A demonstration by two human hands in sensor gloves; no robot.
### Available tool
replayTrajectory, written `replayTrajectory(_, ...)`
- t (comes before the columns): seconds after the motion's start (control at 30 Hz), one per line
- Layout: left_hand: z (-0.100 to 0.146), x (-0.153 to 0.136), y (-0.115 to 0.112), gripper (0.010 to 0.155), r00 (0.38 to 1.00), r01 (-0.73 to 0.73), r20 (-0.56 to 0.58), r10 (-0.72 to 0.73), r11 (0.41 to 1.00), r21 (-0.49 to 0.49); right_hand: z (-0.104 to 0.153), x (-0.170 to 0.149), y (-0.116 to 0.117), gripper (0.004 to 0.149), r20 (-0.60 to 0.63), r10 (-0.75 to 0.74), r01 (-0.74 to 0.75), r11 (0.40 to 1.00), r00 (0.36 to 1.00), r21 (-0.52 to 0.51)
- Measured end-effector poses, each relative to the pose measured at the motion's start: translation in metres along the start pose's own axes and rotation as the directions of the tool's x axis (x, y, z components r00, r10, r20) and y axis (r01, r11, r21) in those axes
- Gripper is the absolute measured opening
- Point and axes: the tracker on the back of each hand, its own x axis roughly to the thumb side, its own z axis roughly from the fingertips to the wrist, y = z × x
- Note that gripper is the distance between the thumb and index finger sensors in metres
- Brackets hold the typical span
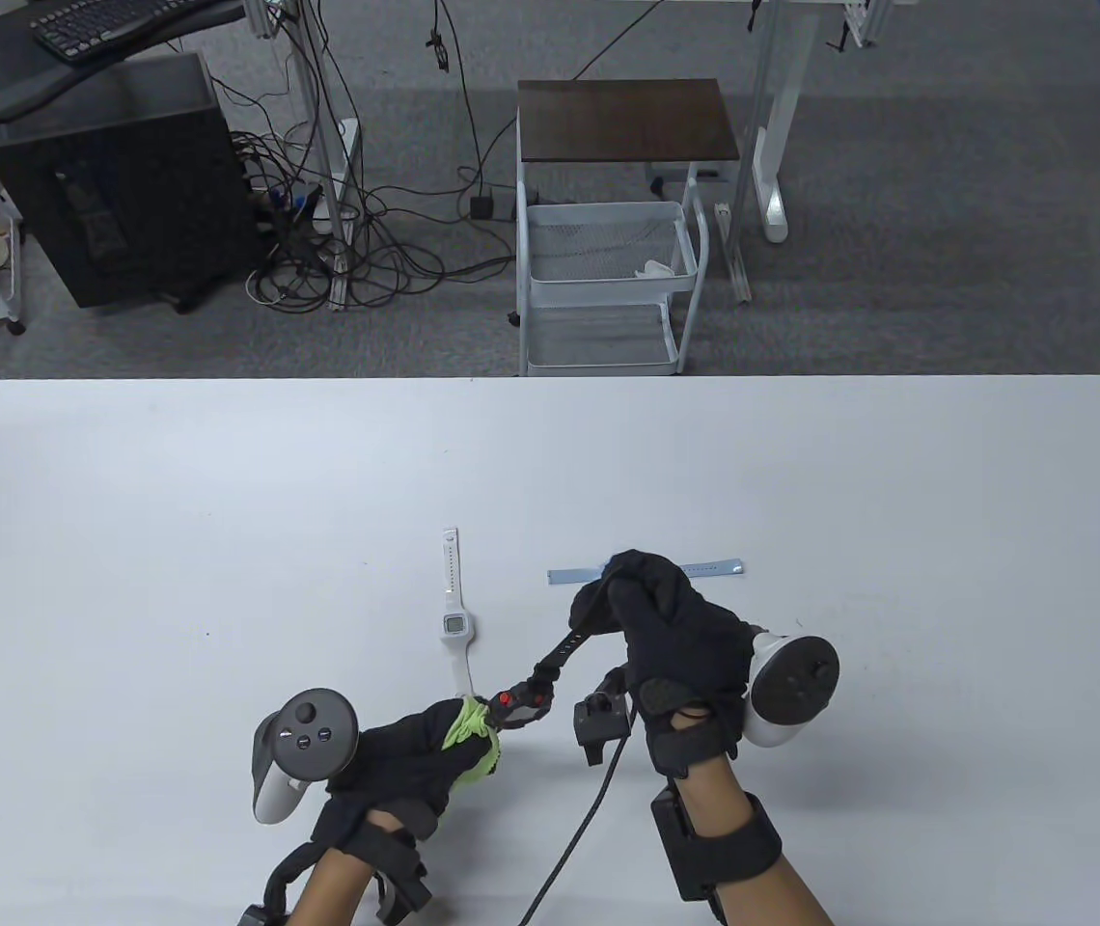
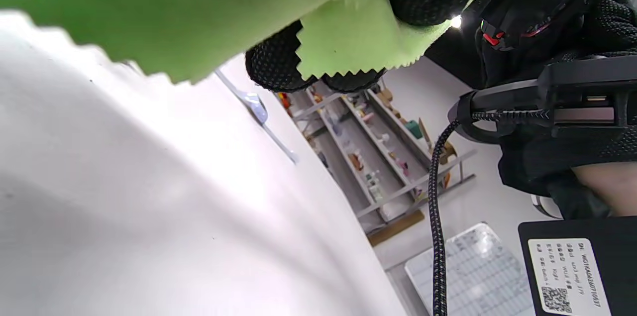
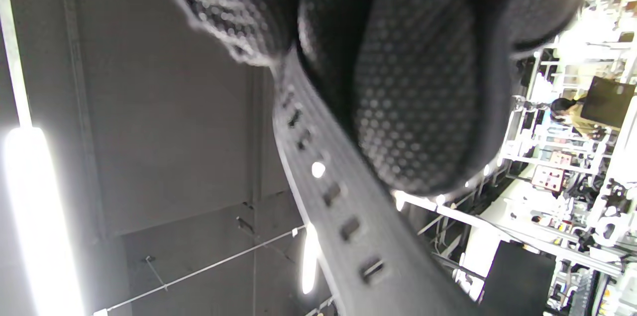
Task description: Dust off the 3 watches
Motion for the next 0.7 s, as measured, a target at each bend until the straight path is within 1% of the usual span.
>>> replayTrajectory(0.13, 0.0013, 0.0004, 0.0011, 0.047, 1.000, -0.022, -0.016, 0.022, 1.000, 0.009, 0.0000, 0.0005, 0.0002, 0.038, 0.004, -0.009, 0.009, 1.000, 1.000, -0.004)
replayTrajectory(0.33, 0.0009, -0.0010, -0.0012, 0.048, 1.000, -0.004, -0.026, 0.004, 1.000, 0.006, -0.0012, 0.0022, -0.0027, 0.039, 0.004, -0.027, 0.027, 1.000, 1.000, -0.016)
replayTrajectory(0.4, 0.0001, -0.0011, -0.0023, 0.048, 1.000, -0.019, -0.022, 0.019, 1.000, -0.011, -0.0013, 0.0029, -0.0044, 0.038, 0.001, -0.032, 0.032, 0.999, 0.999, -0.018)
replayTrajectory(0.57, -0.0001, -0.0004, -0.0029, 0.052, 1.000, -0.007, -0.010, 0.007, 1.000, -0.014, -0.0024, 0.0045, -0.0071, 0.038, 0.004, -0.040, 0.040, 0.999, 0.999, -0.026)
replayTrajectory(0.7, -0.0005, 0.0015, -0.0055, 0.051, 1.000, -0.003, -0.001, 0.002, 1.000, -0.020, -0.0025, 0.0051, -0.0077, 0.038, 0.008, -0.039, 0.039, 0.999, 0.999, -0.027)
